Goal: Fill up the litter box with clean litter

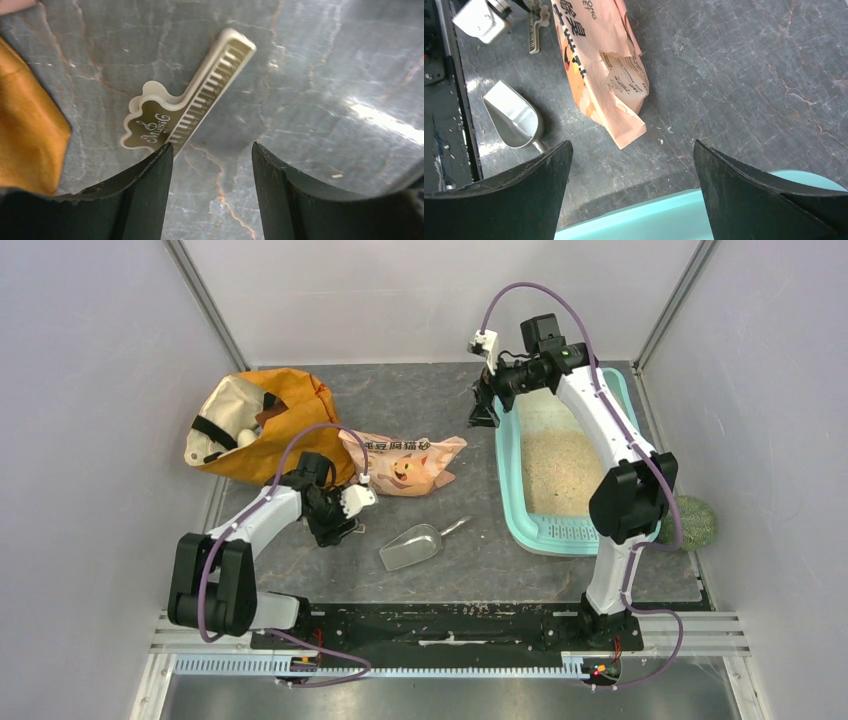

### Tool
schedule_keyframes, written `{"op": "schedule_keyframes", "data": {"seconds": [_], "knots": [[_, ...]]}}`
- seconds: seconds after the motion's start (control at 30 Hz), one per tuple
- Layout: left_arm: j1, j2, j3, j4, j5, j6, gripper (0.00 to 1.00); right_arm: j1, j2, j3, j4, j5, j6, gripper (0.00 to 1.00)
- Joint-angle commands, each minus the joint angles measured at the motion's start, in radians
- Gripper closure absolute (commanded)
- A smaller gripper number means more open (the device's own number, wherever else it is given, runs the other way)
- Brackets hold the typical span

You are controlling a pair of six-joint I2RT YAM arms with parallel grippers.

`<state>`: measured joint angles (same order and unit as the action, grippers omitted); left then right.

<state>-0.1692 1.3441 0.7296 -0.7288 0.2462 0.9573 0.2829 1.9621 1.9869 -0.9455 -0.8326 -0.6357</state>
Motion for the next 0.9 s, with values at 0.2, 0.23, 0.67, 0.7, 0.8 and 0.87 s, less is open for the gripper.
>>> {"op": "schedule_keyframes", "data": {"seconds": [0.2,0.23,0.67,0.7,0.8,0.87], "knots": [[0.004,-0.002,-0.057,0.138,0.003,0.118,0.40,-0.009,-0.098,-0.008,0.031,-0.019,0.094,0.03],[0.004,-0.021,-0.041,0.099,0.020,0.121,0.41,-0.008,-0.098,-0.008,0.027,-0.015,0.093,0.03],[0.086,0.033,0.239,-0.160,0.206,0.416,0.32,-0.009,-0.092,0.004,-0.021,-0.033,0.076,0.03],[0.086,0.069,0.266,-0.160,0.212,0.425,0.31,-0.008,-0.091,0.007,-0.025,-0.030,0.074,0.03],[0.086,0.149,0.310,-0.131,0.237,0.473,0.30,-0.008,-0.093,0.007,-0.044,-0.019,0.062,0.03],[0.086,0.192,0.328,-0.130,0.245,0.519,0.30,-0.008,-0.097,0.003,-0.061,-0.008,0.051,0.03]]}}
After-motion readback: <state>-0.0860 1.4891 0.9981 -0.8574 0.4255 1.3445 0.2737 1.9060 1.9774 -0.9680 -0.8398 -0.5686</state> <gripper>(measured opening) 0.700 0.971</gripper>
